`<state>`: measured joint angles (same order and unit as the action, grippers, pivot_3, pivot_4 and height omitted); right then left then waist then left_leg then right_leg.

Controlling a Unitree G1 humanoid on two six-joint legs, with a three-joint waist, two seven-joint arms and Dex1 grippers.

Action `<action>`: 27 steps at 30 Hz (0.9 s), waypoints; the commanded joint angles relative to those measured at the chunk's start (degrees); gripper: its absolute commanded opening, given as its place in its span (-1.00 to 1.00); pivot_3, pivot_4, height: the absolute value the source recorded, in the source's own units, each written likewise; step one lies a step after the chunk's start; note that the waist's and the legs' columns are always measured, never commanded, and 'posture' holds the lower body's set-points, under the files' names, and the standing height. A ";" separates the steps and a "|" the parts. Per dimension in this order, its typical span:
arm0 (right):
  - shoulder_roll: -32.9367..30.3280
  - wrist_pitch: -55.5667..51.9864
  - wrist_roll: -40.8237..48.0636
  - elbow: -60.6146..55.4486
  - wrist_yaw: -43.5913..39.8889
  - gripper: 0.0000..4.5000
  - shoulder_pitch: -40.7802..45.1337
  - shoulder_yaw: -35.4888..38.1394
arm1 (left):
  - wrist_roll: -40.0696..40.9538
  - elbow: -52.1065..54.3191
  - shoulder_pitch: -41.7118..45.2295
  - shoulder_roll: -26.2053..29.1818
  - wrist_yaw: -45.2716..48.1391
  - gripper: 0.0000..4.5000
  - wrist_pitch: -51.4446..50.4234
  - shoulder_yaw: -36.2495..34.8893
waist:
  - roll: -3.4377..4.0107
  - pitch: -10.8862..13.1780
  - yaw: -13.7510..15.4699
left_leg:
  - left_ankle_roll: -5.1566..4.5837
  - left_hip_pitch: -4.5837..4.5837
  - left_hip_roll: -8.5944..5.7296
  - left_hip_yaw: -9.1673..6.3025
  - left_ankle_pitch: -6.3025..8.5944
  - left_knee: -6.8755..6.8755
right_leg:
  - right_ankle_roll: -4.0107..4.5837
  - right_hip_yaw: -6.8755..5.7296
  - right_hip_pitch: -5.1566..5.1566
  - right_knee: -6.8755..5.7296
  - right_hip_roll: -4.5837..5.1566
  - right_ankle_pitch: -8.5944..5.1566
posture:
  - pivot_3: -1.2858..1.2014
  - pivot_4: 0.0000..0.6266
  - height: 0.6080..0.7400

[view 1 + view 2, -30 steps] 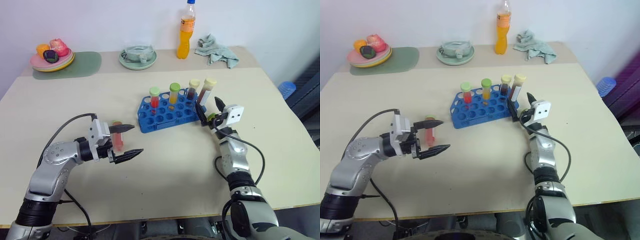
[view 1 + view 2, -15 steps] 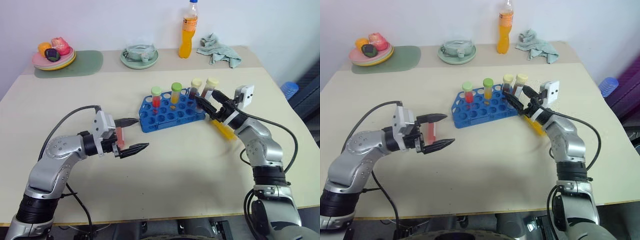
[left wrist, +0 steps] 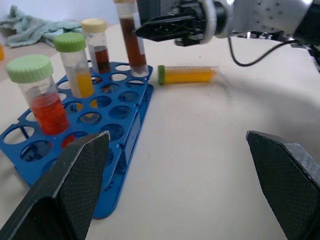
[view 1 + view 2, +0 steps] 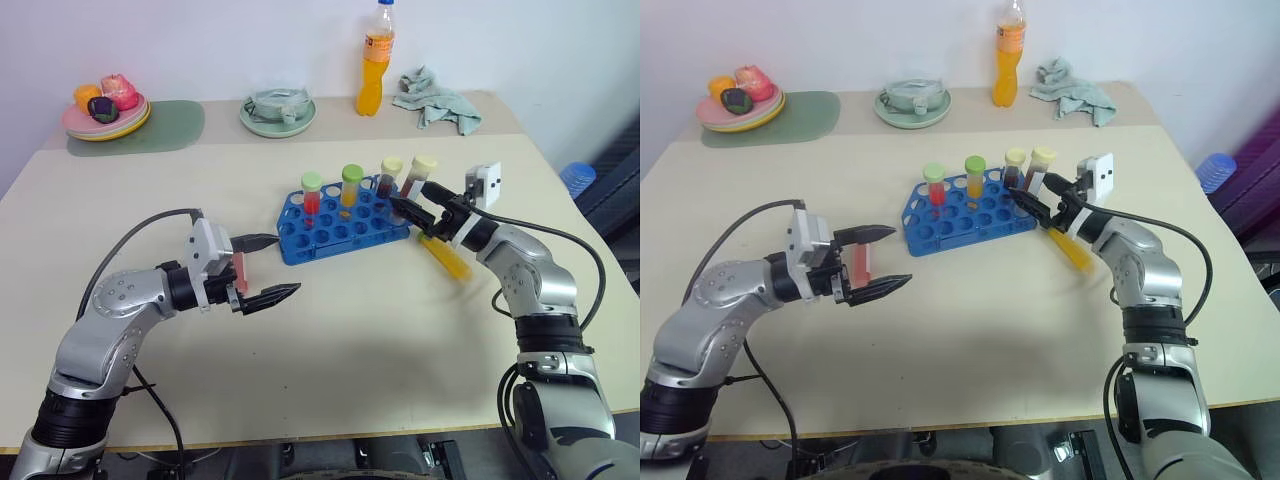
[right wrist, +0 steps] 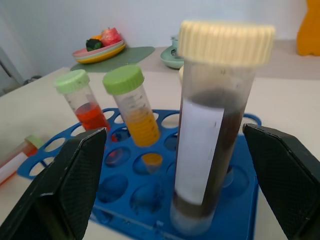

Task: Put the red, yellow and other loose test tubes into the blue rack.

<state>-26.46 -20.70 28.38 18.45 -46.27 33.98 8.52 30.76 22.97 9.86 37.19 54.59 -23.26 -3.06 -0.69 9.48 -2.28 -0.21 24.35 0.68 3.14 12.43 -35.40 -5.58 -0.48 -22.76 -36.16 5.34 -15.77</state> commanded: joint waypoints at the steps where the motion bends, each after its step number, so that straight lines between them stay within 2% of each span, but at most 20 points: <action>1: -0.17 1.52 -0.92 1.51 -0.65 0.97 2.66 0.42 | 1.18 2.53 -0.36 0.53 -0.47 1.00 0.01 -1.33 | 0.00 0.00 0.07 | 0.00 0.00 0.01 0.00 0.00 0.00 | -0.01 0.00 0.00 0.00 -0.01 0.00 | 0.03 -0.52 1.00; 4: -0.42 1.78 -1.61 3.15 -1.41 0.59 3.71 0.31 | 1.19 2.83 -0.65 0.51 -0.77 1.00 -0.10 -1.40 | 0.00 0.00 0.23 | 0.00 0.01 0.01 0.00 0.00 -0.04 | -0.03 0.00 0.00 0.00 -0.03 0.02 | 0.03 -0.52 1.00; 9: -0.71 2.74 -3.05 4.04 -2.26 -0.49 4.18 0.11 | 0.35 1.48 -1.40 0.20 -0.67 1.00 1.33 -1.22 | -0.01 0.00 0.35 | -0.03 0.04 0.03 0.00 0.01 -0.11 | -0.14 -0.01 0.01 -0.01 -0.08 0.07 | 0.03 -0.52 1.00; 16: -0.39 4.06 -3.89 2.42 -1.78 -0.49 3.39 0.61 | -0.48 -0.18 -2.72 -0.15 -0.09 1.00 3.82 -1.04 | -0.01 0.00 0.52 | -0.03 0.04 0.08 0.00 0.01 -0.13 | -0.15 -0.01 0.01 -0.02 -0.16 0.09 | 0.03 -0.52 1.00; 27: 2.06 10.37 -6.75 -3.85 2.83 -0.49 -3.33 0.27 | -0.73 -2.61 -4.56 0.25 2.08 1.00 7.78 -1.49 | -0.01 0.00 1.46 | -0.03 0.05 0.14 0.01 0.02 -0.17 | 0.01 0.00 0.01 -0.02 -0.16 -0.01 | 0.03 -0.52 1.00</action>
<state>-24.68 -11.86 21.47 17.35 -44.12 30.78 8.30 29.99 19.93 5.29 37.16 56.20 -16.94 -3.28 -0.70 9.49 -0.81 -0.24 24.40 0.82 3.15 12.44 -35.57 -5.56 -0.48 -22.74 -36.18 5.18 -15.78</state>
